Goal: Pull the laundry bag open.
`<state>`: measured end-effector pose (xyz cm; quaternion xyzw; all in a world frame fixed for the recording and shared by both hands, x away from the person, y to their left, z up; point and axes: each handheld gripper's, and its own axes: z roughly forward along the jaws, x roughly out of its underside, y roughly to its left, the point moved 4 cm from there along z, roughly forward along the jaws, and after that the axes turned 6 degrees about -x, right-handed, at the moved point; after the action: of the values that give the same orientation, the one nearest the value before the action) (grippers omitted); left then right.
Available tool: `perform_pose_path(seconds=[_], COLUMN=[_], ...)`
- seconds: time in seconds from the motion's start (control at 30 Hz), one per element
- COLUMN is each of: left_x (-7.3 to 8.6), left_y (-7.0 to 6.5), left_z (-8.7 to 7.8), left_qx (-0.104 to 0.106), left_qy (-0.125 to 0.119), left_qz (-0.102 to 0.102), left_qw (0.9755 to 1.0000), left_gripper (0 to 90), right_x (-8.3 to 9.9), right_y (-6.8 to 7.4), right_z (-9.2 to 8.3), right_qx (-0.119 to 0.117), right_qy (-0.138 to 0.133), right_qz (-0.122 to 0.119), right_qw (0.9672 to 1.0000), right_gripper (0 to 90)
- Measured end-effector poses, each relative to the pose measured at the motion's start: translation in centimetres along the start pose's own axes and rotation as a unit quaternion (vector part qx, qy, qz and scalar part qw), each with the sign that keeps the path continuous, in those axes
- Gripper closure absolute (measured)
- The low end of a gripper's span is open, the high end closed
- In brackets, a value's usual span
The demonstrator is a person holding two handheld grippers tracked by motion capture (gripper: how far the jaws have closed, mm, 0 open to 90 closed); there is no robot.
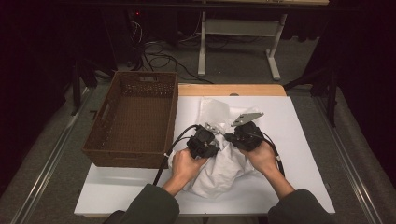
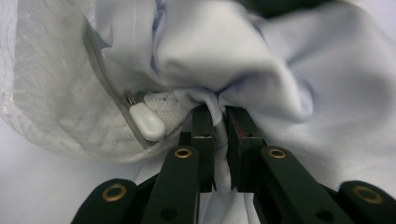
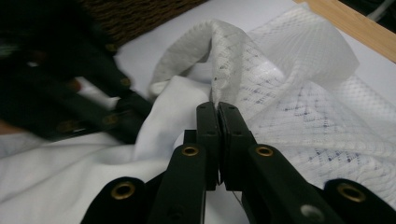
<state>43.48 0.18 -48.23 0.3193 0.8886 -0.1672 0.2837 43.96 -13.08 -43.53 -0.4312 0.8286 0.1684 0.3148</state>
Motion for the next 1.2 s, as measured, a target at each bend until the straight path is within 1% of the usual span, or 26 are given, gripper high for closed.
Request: perform_pose_path(seconds=[0.03,0.07,0.1,0.13,0.17,0.2,0.23,0.3,0.33,0.43,0.5,0.53,0.6,0.63,0.7,0.73,0.77,0.83,0.87,0.9,0.93,0.97,1.07,1.1,1.13,1.2], left_x=[-0.1,-0.2,-0.2,-0.1,0.0,0.1,0.1,0.1,0.1,0.2,0.3,0.4,0.5,0.6,1.1,1.4,1.6,2.0,2.0,2.0,2.0,1.9,1.6,1.5,1.4,1.2], left_y=[0.4,0.8,1.3,1.6,2.0,2.3,2.5,2.5,2.5,2.2,1.9,1.8,1.7,1.6,1.5,1.4,1.4,1.3,1.3,1.3,1.3,1.4,1.8,1.9,2.1,2.5], left_z=[0.6,1.1,1.8,2.3,3.0,3.5,3.8,3.8,3.6,2.9,1.9,1.7,1.0,0.7,0.3,0.2,0.2,0.2,0.2,0.2,0.0,-0.1,-0.8,-1.0,-1.3,-1.7], left_qx=[0.000,-0.007,-0.026,-0.038,-0.044,-0.045,-0.048,-0.051,-0.055,-0.060,-0.062,-0.060,-0.055,-0.054,-0.051,-0.048,-0.045,-0.031,-0.031,-0.032,-0.032,-0.033,-0.043,-0.049,-0.056,-0.069], left_qy=[0.001,-0.001,0.003,0.003,0.008,0.009,0.009,0.008,0.012,0.016,0.014,0.012,0.016,0.018,0.024,0.032,0.033,0.038,0.039,0.038,0.036,0.034,0.031,0.031,0.032,0.036], left_qz=[-0.012,-0.020,-0.019,-0.021,-0.028,-0.038,-0.042,-0.047,-0.041,-0.028,-0.018,-0.017,-0.013,-0.009,-0.002,0.001,-0.003,-0.009,-0.009,-0.009,-0.011,-0.013,-0.022,-0.024,-0.025,-0.028], left_qw=[0.9999,0.9998,0.9995,0.9990,0.9986,0.9982,0.9979,0.9976,0.9976,0.9977,0.9978,0.9980,0.9983,0.9983,0.9984,0.9983,0.9984,0.9987,0.9987,0.9987,0.9988,0.9988,0.9983,0.9980,0.9976,0.9966], left_gripper=[82.2,82.3,82.3,82.3,82.4,82.4,82.4,82.1,81.7,79.0,76.6,75.8,74.6,74.4,75.7,76.5,77.7,79.7,80.1,80.1,79.9,79.4,74.2,71.8,69.4,64.8], right_x=[0.0,0.1,0.2,0.3,0.3,0.4,0.5,0.9,1.2,2.4,3.1,3.3,3.3,3.3,3.1,2.9,2.6,2.1,1.9,1.6,1.4,1.4,1.7,1.9,2.1,2.5], right_y=[0.2,0.5,0.8,1.1,1.4,1.7,2.0,2.1,2.0,1.1,0.3,0.1,0.0,0.0,0.2,0.5,0.8,1.5,1.9,2.2,2.7,3.1,3.9,3.8,3.6,2.9], right_z=[0.0,0.0,-0.1,-0.2,-0.3,-0.4,-0.5,-0.6,-0.5,0.1,0.5,0.6,0.6,0.4,0.0,-0.3,-0.6,-1.3,-1.6,-1.9,-2.0,-1.9,-0.8,-0.2,0.4,1.6], right_qx=[-0.002,-0.005,-0.006,-0.008,-0.009,-0.011,-0.010,-0.006,-0.007,-0.004,-0.007,-0.009,-0.009,-0.005,0.006,0.008,0.011,0.012,0.008,-0.001,-0.010,-0.015,-0.017,-0.013,-0.008,-0.004], right_qy=[0.002,0.003,0.006,0.010,0.014,0.016,0.022,0.031,0.035,0.052,0.052,0.052,0.051,0.049,0.041,0.033,0.024,0.009,0.000,-0.007,-0.011,-0.013,0.005,0.010,0.018,0.033], right_qz=[-0.002,-0.004,-0.008,-0.017,-0.020,-0.026,-0.033,-0.038,-0.034,-0.013,0.007,0.013,0.017,0.021,0.014,0.011,0.005,0.002,0.004,0.005,0.010,0.011,0.009,0.014,0.026,0.043], right_qw=[1.0000,1.0000,0.9999,0.9998,0.9997,0.9995,0.9992,0.9988,0.9988,0.9986,0.9986,0.9985,0.9985,0.9986,0.9991,0.9994,0.9996,0.9999,1.0000,1.0000,0.9998,0.9997,0.9998,0.9998,0.9995,0.9985], right_gripper=[89.0,89.0,89.0,89.0,88.9,88.9,88.9,88.8,88.8,88.5,88.1,87.6,84.8,80.3,76.1,74.3,72.9,71.6,71.7,71.6,71.4,70.5,63.3,59.7,55.9,49.2])
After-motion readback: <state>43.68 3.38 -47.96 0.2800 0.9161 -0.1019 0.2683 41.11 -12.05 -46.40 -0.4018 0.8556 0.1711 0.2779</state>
